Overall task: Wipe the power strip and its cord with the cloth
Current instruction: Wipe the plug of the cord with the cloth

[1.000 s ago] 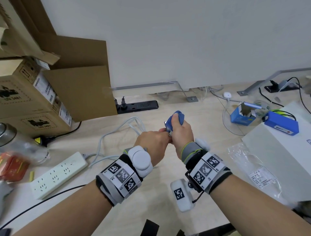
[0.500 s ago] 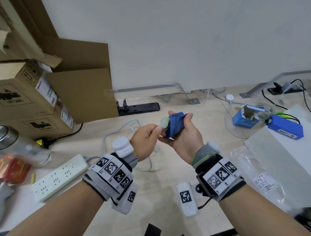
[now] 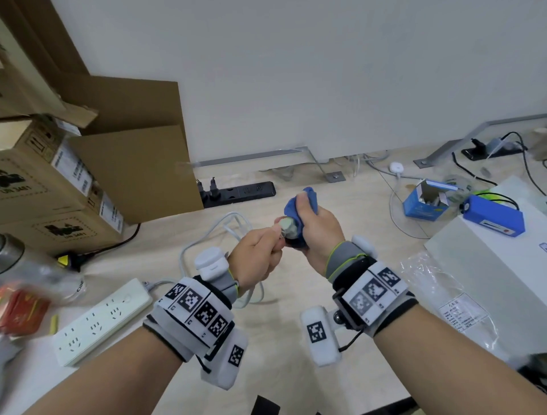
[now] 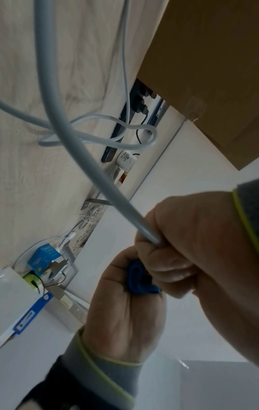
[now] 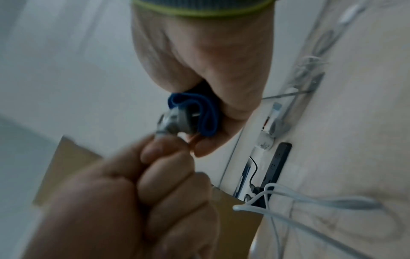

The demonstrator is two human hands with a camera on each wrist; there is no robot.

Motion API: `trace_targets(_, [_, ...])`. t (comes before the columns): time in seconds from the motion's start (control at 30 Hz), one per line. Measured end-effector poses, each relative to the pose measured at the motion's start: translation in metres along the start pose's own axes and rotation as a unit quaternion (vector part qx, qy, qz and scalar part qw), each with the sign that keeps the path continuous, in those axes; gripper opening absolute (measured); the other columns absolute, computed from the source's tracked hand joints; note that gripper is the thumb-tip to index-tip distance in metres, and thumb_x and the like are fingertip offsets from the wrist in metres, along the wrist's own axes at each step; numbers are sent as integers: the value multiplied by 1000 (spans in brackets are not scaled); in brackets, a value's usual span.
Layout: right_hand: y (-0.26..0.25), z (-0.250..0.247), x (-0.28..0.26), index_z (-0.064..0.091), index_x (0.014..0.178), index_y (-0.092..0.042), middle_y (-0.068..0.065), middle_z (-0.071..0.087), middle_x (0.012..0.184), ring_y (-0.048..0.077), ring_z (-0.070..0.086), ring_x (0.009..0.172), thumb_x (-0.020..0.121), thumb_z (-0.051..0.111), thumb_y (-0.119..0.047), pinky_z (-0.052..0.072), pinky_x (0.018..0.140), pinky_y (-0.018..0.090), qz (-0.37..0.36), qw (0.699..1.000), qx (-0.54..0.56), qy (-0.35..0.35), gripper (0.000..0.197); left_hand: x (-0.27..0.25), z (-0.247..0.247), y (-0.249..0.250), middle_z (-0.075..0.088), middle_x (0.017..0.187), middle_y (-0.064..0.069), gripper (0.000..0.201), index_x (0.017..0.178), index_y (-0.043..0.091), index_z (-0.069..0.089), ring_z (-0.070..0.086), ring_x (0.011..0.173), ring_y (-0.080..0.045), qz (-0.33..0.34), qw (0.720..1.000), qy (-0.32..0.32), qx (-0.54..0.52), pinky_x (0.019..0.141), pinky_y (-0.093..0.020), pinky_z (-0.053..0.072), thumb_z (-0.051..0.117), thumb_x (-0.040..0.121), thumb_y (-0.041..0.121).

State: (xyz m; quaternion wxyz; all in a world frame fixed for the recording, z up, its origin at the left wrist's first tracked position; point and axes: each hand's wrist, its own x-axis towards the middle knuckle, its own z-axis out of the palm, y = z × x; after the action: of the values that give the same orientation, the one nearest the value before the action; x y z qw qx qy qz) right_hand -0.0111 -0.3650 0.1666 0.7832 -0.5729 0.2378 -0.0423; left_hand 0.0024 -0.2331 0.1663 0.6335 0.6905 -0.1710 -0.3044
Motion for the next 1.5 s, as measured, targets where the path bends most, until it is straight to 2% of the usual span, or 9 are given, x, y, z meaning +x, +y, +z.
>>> trace_targets(0.17, [-6,-15,-3,54,105,-15,22,56,106,37,58,102,99,38,-44,53,85,52,70,980,175,-69,33,5,-6,7,22,48,4,42,62,22,30,10,41,-9,-45,997,25,-52,38,-13,10,28,100,38])
trace_targets(0.33, [-1,-12,-14,55,102,-13,13,58,94,23,57,79,95,48,0,56,65,30,-86,993,-44,-74,16,3,-1,9,24,45,6,43,60,21,29,12,39,-8,-39,998,32,-26,37,-14,12,26,101,34])
trace_targets(0.57, [2,-2,-20,59,84,-22,19,57,89,24,52,75,90,46,-13,50,64,39,-133,991,-32,10,17,6,9,5,29,40,9,40,56,20,29,24,41,-9,95,986,39,130,45,-26,21,27,94,34])
trace_targets(0.7, [-4,0,-14,57,88,-15,15,65,78,24,53,64,96,44,-16,46,55,28,-67,994,-6,89,15,3,16,-2,35,49,8,39,58,26,33,33,47,-10,158,949,34,270,52,-32,28,22,92,42])
trace_targets(1.0, [-9,-12,-12,51,125,-4,22,55,127,42,54,117,99,37,-45,50,88,53,53,958,283,16,51,6,3,6,19,51,3,42,61,20,24,17,38,-5,47,995,78,36,36,-17,14,25,102,27])
trace_targets(1.13, [-1,-4,-20,62,92,-13,13,62,97,32,57,91,91,57,-13,50,80,48,-68,995,68,27,5,8,3,6,17,54,0,40,62,21,25,15,38,-5,10,996,85,7,37,-17,11,25,102,30])
trace_targets(1.2, [5,1,-22,63,82,-24,5,67,87,31,64,83,80,60,-5,54,69,45,-144,983,-78,79,19,8,7,6,19,52,1,42,61,19,26,17,37,-4,34,995,91,24,36,-16,15,25,102,25])
trace_targets(1.4, [12,10,-28,66,86,-30,-13,67,86,13,59,75,89,54,-26,51,72,33,-240,958,-109,111,13,10,16,-1,28,44,10,45,57,18,32,25,41,-8,82,986,121,80,44,-25,21,26,102,22])
trace_targets(1.5, [16,14,-27,62,105,-32,-8,65,115,12,60,104,93,37,-32,50,89,34,-257,955,-114,98,28,13,20,2,31,43,9,46,57,18,31,25,43,-10,71,987,127,71,47,-27,22,27,102,26])
